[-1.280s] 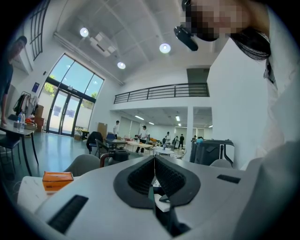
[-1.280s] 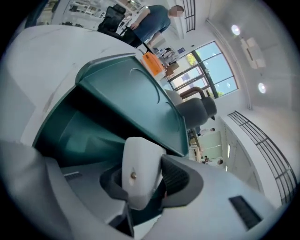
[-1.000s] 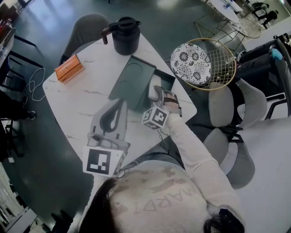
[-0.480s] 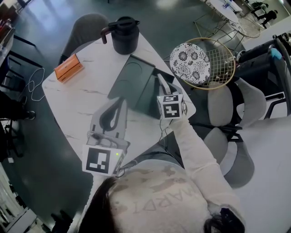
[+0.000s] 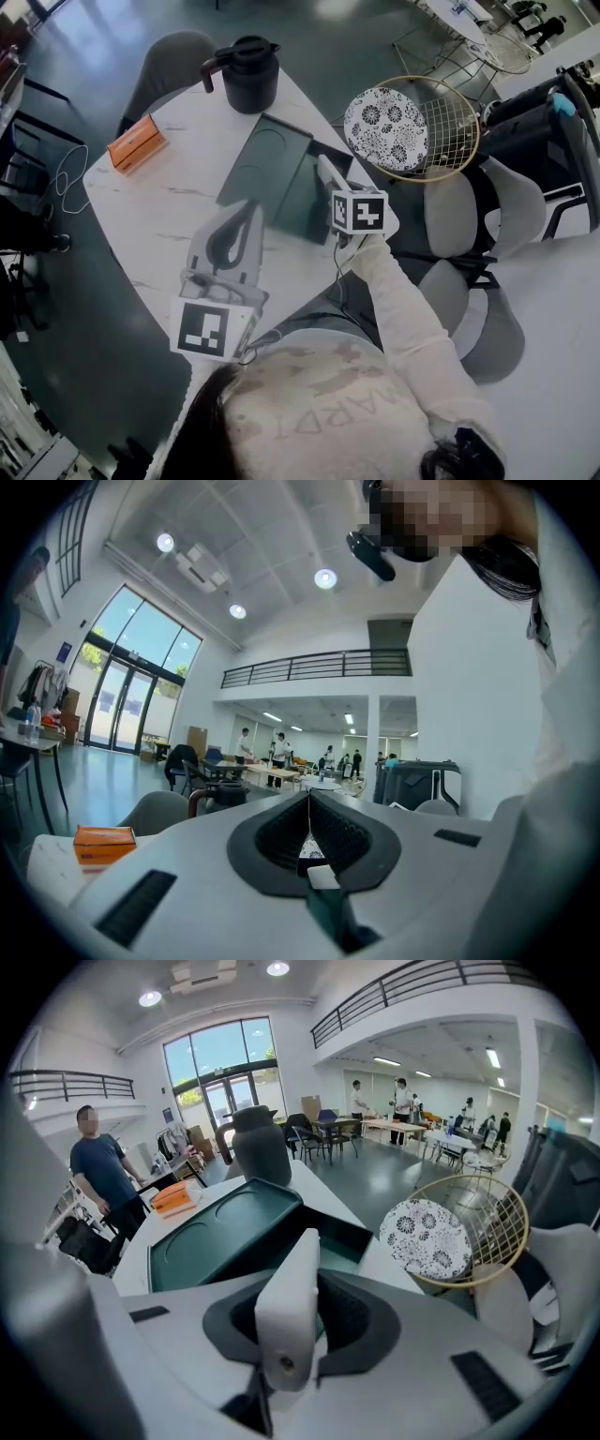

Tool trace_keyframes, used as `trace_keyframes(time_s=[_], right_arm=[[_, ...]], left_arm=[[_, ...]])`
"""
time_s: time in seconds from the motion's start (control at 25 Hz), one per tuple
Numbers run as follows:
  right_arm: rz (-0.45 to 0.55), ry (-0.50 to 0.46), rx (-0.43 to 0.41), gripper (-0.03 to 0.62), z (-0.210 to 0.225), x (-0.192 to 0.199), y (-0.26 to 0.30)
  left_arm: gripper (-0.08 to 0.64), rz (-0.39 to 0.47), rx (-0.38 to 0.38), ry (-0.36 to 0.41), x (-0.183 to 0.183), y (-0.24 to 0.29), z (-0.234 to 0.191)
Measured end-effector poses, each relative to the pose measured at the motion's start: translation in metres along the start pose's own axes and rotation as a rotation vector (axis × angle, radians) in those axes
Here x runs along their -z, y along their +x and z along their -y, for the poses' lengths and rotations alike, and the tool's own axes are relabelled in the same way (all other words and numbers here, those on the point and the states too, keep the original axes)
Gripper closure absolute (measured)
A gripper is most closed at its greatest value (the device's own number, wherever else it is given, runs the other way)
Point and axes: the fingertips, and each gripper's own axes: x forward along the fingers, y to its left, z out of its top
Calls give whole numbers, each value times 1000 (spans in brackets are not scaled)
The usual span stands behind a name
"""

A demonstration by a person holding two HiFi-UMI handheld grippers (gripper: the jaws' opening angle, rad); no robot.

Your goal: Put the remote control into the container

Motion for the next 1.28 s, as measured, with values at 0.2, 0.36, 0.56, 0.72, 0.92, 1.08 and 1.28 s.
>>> trace_keyframes(time_s=[0.2,0.36,0.56,0.72,0.92,1.08,1.28], right_arm=[[-64,-42,-7,497,-20,-4,9],[-120,-205,30,492,-31,1,18],[-202,-318,60,489,-26,14,26],[-284,-205,28,489,-27,22,32],[-384,-65,-31,491,-31,44,40],[-418,-135,-5,486,-34,49,48],[-450,-205,2,480,-35,49,51]], left_arm=[[548,1,10,3,-1,3,5],[548,0,8,-1,-1,1,4],[548,-3,-1,-5,0,-1,0],[548,-1,3,-8,-1,0,0],[548,-6,6,-6,1,0,1],[548,-3,0,9,2,0,-1],[548,-5,8,1,3,2,2]])
